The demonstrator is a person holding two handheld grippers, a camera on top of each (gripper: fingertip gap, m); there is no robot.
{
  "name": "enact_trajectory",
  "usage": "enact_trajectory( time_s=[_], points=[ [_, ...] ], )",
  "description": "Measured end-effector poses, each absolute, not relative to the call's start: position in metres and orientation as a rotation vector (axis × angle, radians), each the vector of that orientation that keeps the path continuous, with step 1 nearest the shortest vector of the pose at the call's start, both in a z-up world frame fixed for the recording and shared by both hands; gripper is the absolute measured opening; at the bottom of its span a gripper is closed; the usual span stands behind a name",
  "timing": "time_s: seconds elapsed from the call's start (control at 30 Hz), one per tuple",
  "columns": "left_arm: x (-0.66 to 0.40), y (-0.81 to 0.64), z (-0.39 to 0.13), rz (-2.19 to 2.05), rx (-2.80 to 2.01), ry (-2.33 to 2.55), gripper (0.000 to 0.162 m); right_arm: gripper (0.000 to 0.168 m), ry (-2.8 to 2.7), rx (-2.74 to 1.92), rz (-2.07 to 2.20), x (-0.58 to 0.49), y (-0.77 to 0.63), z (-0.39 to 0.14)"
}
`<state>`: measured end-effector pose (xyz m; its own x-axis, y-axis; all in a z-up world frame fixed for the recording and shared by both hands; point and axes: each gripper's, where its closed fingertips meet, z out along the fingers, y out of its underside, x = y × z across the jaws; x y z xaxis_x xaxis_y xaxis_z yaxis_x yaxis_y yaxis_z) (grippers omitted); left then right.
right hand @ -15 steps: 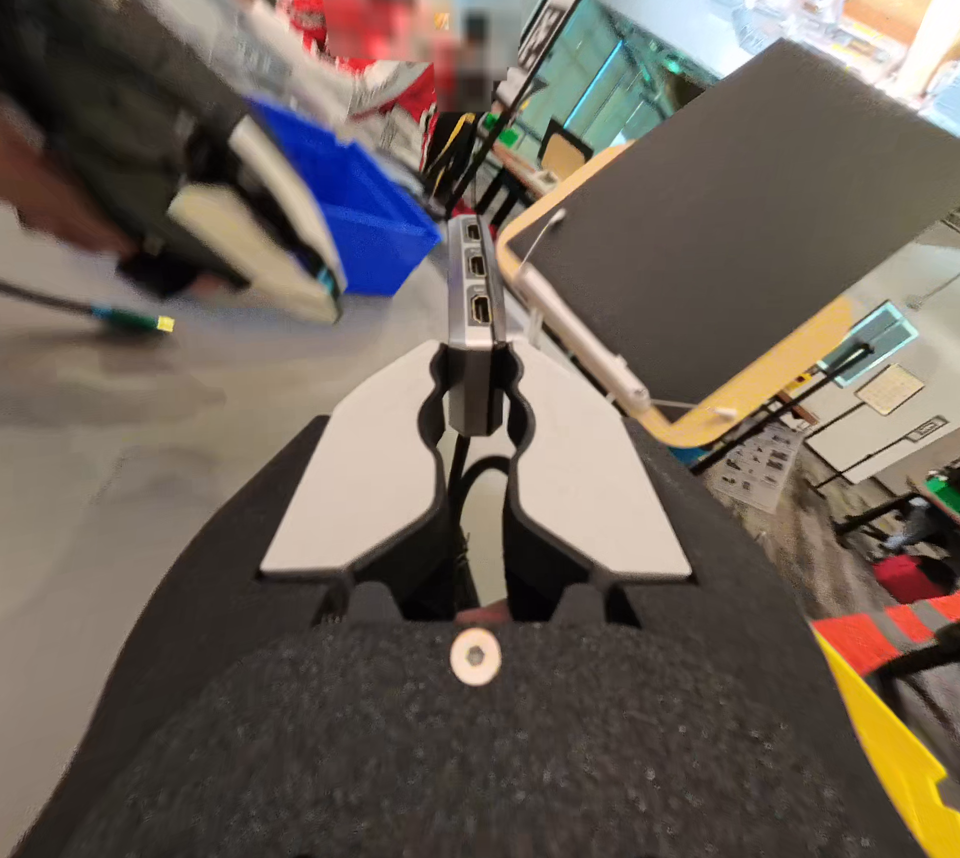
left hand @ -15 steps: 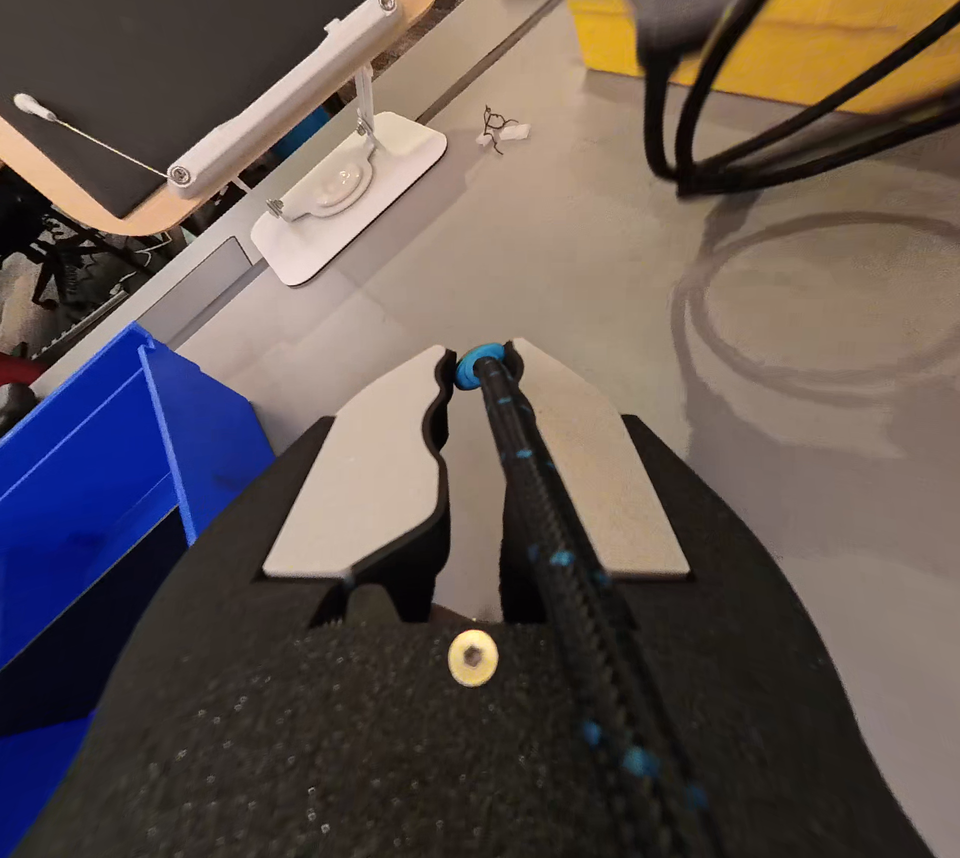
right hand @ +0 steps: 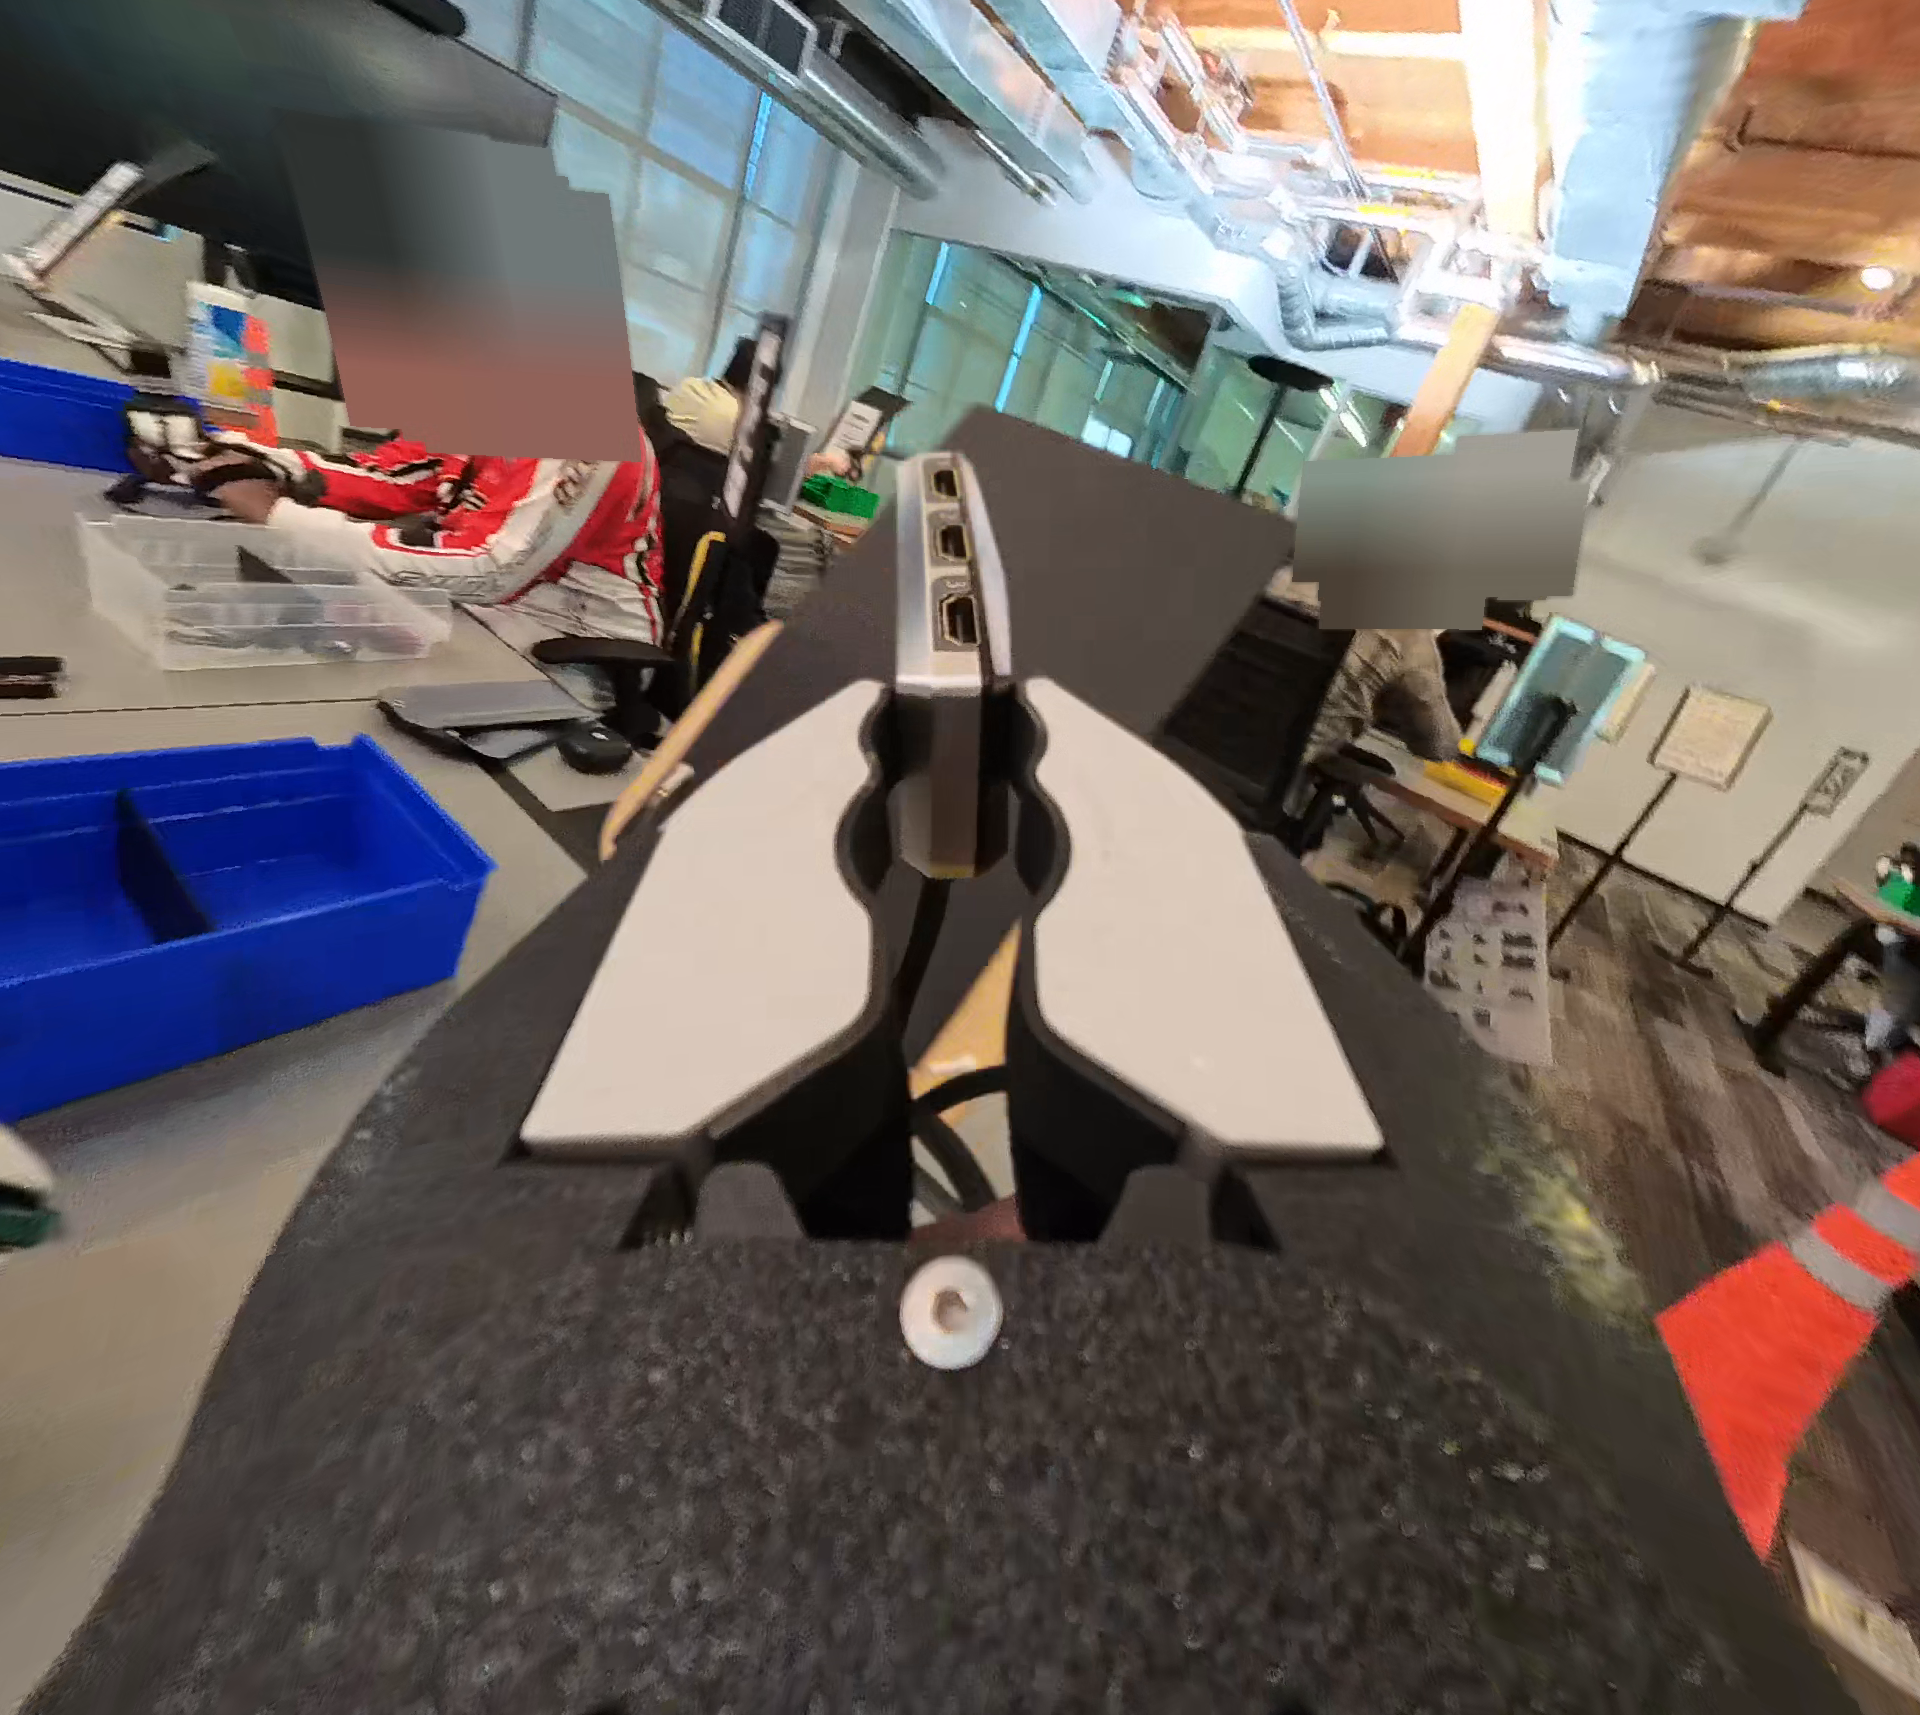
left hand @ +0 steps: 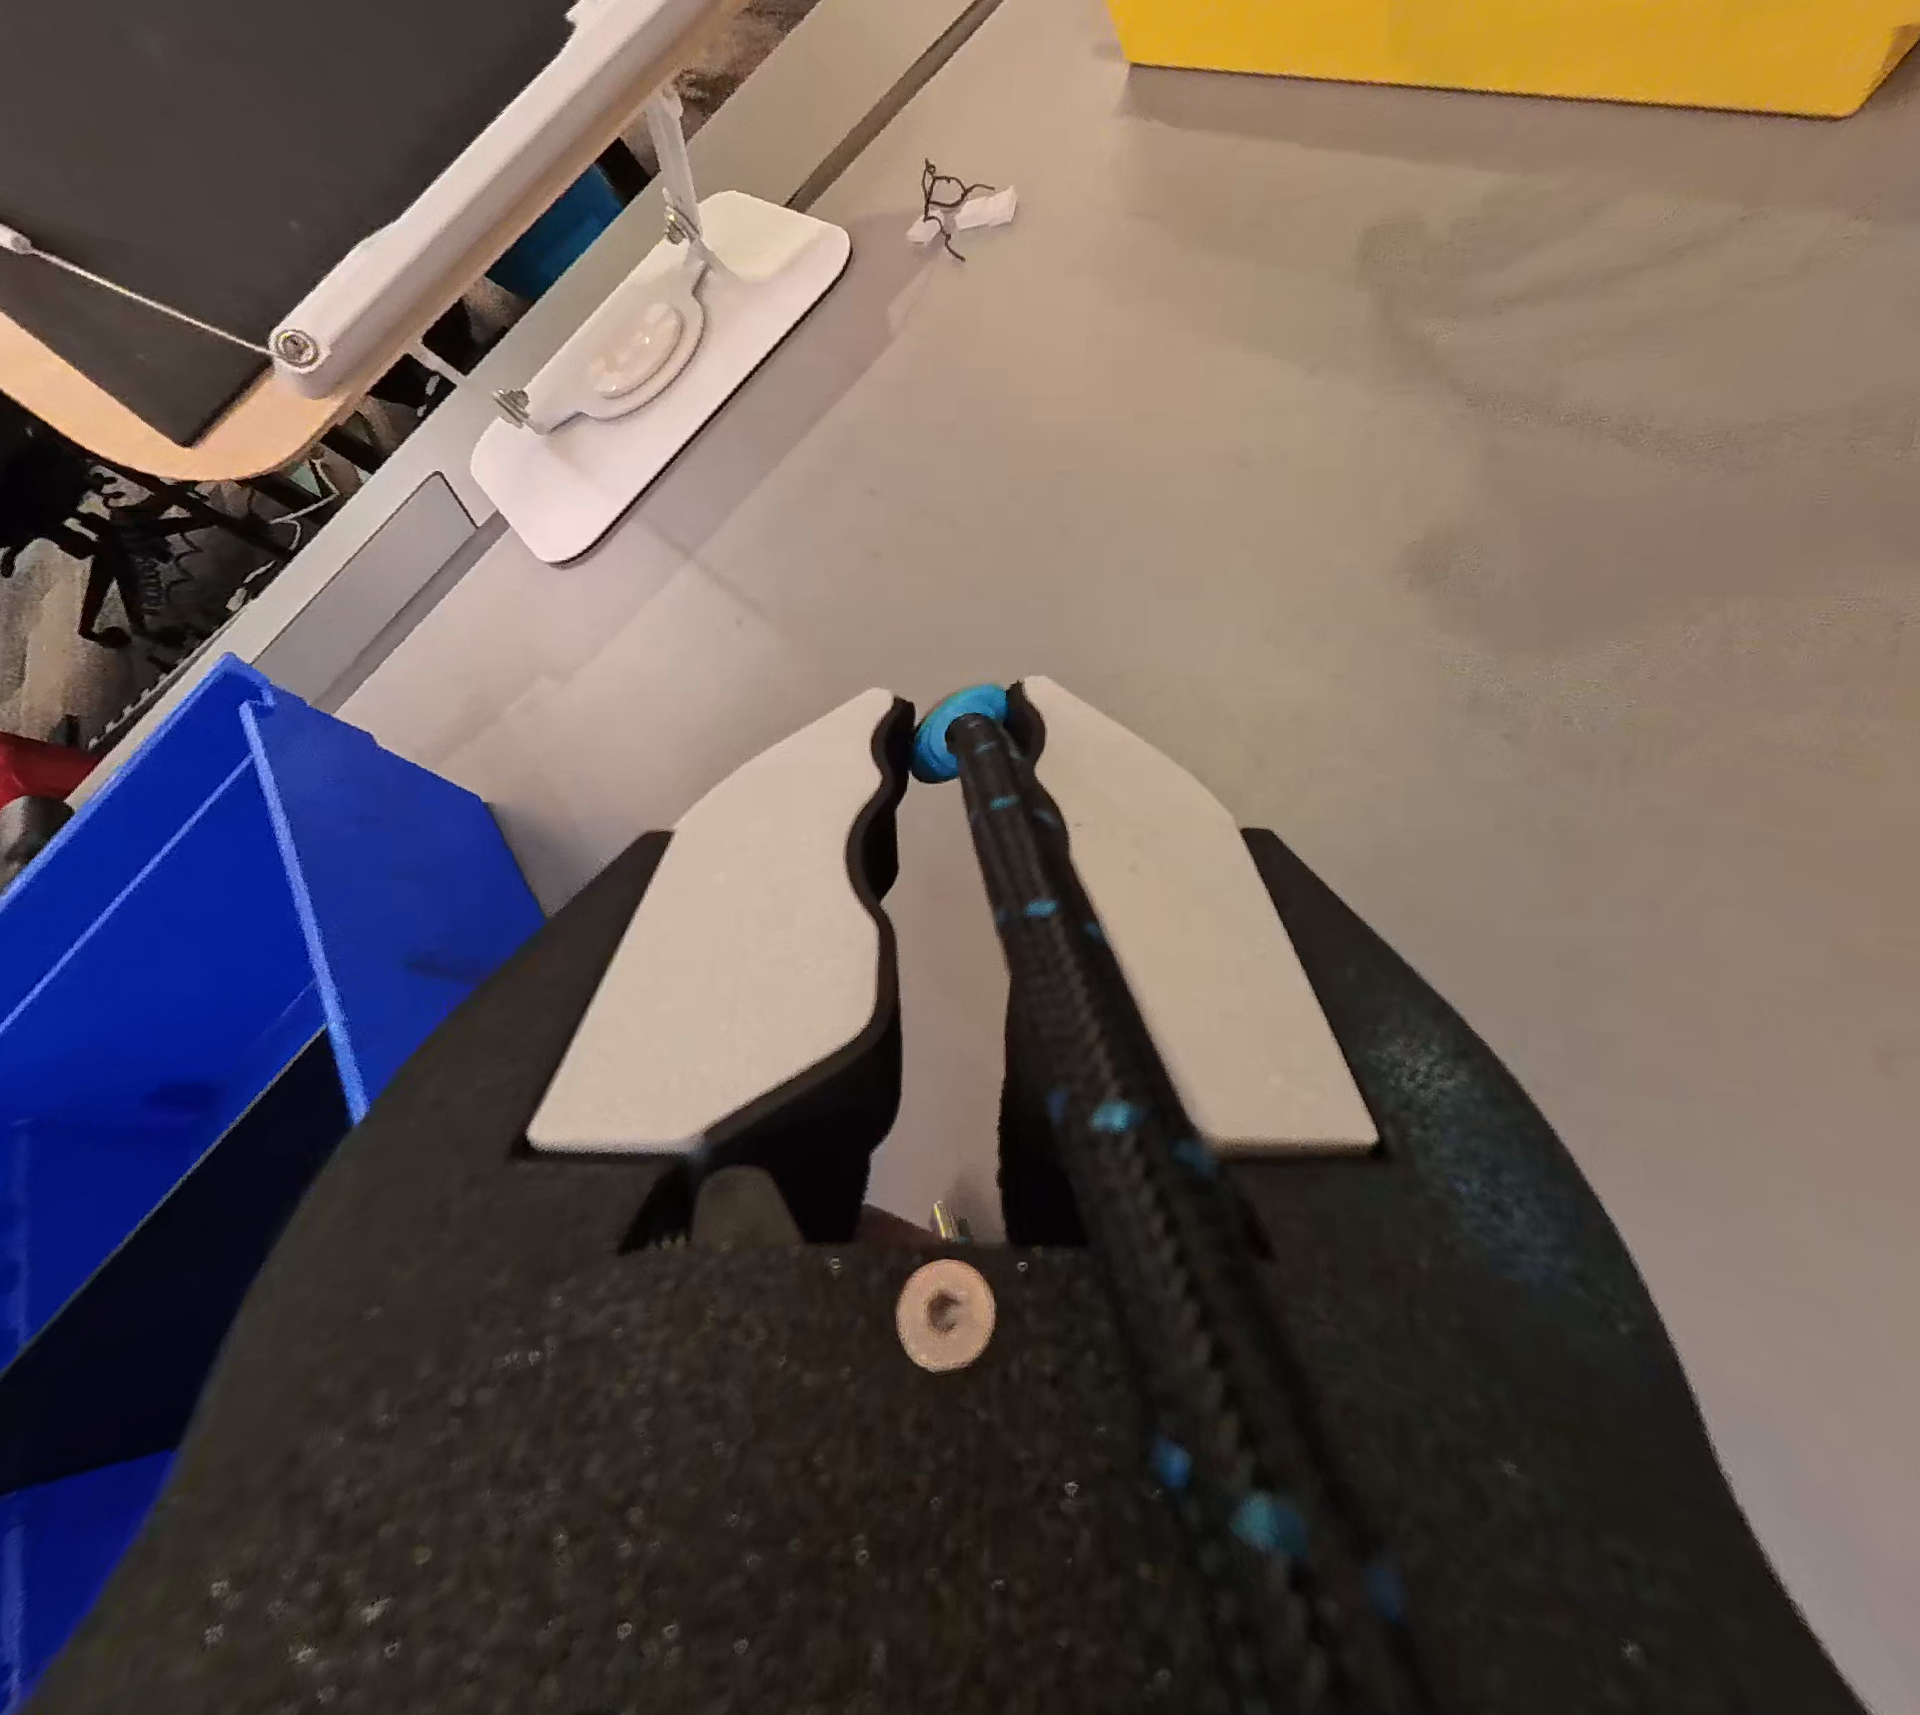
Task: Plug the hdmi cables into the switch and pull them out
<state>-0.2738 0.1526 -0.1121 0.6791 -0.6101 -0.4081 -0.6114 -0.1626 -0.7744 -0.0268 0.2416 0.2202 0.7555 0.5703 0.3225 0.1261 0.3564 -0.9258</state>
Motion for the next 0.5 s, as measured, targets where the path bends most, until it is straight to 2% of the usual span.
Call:
enact_trajectory(
  time_s=[0.1, 0.4, 0.5],
  points=[
    [-0.275, 0.152, -0.112, -0.006, -1.840, 0.965, 0.017, 0.019, -0.645, -1.289, 0.259, 0.010, 0.285, 0.176],
    [-0.268, 0.151, -0.120, -0.003, -1.848, 1.019, 0.017, 0.018, -0.799, -1.972, 0.018, 0.077, 0.358, -0.045],
    [-0.268, 0.151, -0.123, 0.005, -1.850, 1.030, 0.017, 0.019, -0.914, -2.082, -0.083, 0.084, 0.357, -0.079]
  ],
)
